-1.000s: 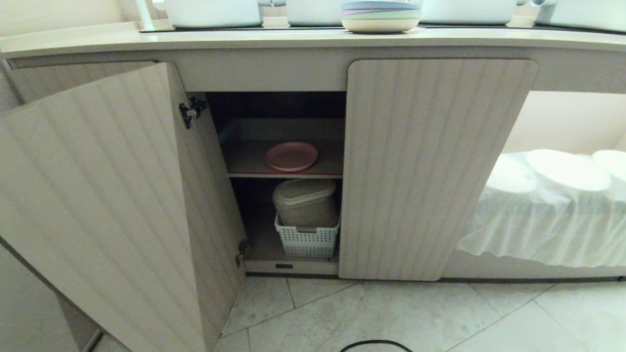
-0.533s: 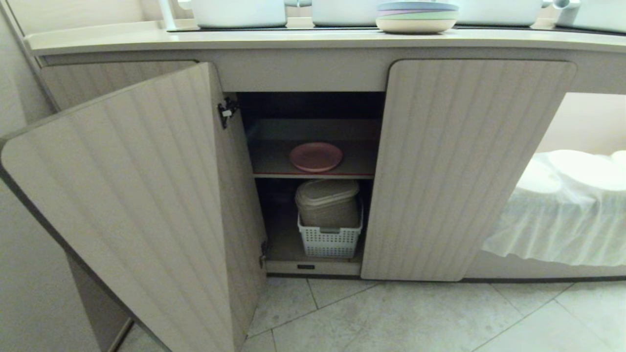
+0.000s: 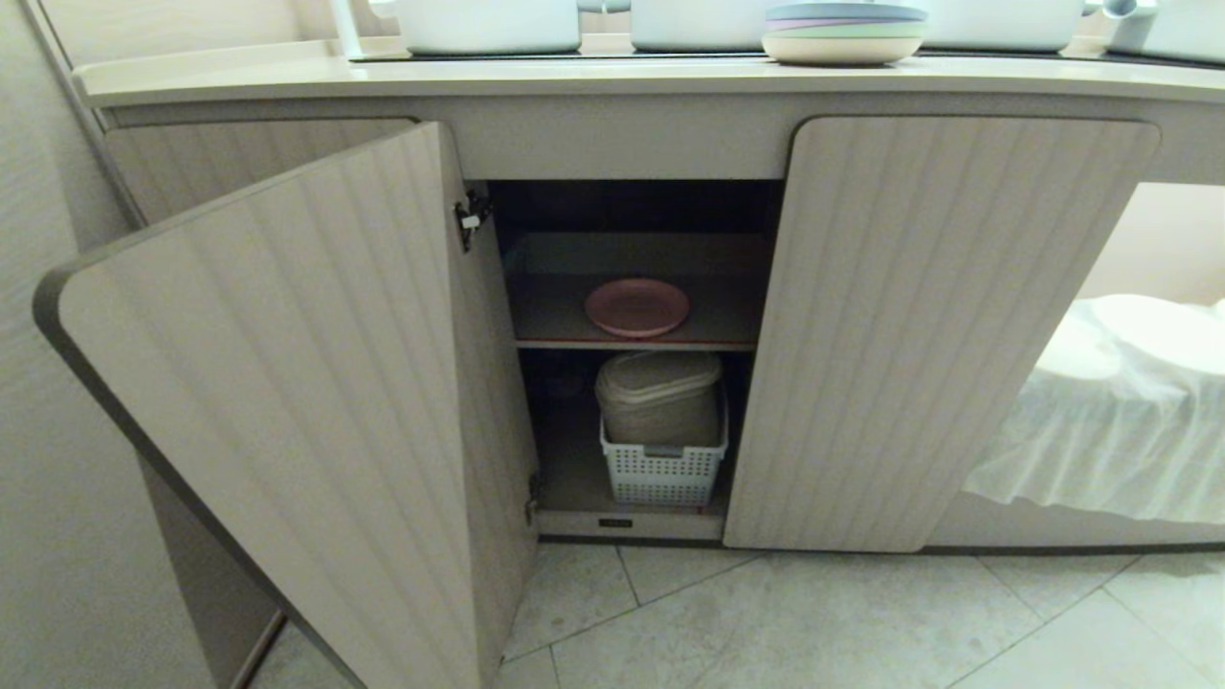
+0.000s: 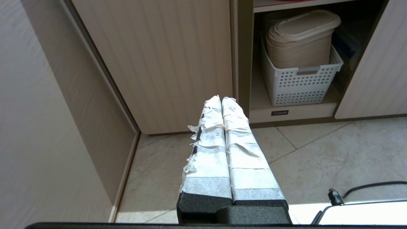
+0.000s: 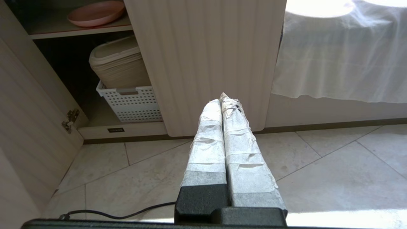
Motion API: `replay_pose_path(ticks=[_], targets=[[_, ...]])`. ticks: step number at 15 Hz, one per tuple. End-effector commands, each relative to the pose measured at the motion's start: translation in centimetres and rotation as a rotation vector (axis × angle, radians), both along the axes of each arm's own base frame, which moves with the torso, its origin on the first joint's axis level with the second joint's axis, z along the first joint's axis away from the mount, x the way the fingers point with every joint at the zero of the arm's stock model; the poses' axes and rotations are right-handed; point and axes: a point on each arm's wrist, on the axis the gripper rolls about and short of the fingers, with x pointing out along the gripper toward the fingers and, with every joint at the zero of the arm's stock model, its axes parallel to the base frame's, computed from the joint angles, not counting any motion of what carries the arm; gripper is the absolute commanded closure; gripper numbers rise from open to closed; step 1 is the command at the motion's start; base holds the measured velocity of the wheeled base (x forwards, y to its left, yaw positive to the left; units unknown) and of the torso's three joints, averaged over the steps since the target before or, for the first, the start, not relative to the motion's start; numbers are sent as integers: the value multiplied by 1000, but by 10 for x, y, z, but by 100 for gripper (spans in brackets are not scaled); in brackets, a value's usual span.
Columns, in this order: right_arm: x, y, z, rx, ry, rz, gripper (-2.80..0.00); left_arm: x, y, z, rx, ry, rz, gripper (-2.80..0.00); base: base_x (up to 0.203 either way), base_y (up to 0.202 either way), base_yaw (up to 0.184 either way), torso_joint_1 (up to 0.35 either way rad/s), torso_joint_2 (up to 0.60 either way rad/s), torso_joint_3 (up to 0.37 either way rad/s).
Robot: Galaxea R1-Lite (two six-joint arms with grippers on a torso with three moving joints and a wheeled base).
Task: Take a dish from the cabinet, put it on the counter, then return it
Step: Close the cabinet door
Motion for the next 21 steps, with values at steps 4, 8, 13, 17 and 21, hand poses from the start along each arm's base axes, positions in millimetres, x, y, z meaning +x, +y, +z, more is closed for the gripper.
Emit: replay_pose_path(ticks=[4, 8, 13, 17, 21], targets=[[0, 0, 0, 1, -1, -1, 0, 0, 0, 0, -3, 0, 0, 0, 0, 0, 0, 0, 0, 0], [0, 0, 0, 1, -1, -1, 0, 0, 0, 0, -3, 0, -6, 0, 0, 0, 0, 0, 0, 0], [0, 0, 0, 1, -1, -1, 0, 0, 0, -1, -3, 11, -7, 0, 0, 0, 0, 0, 0, 0], [0, 0, 0, 2, -1, -1, 0, -1, 0, 9, -16, 5, -13, 0, 0, 0, 0, 0, 0, 0], [0, 0, 0, 2, -1, 0, 0, 6, 0, 33, -62, 48, -19, 0, 0, 0, 0, 0, 0, 0]])
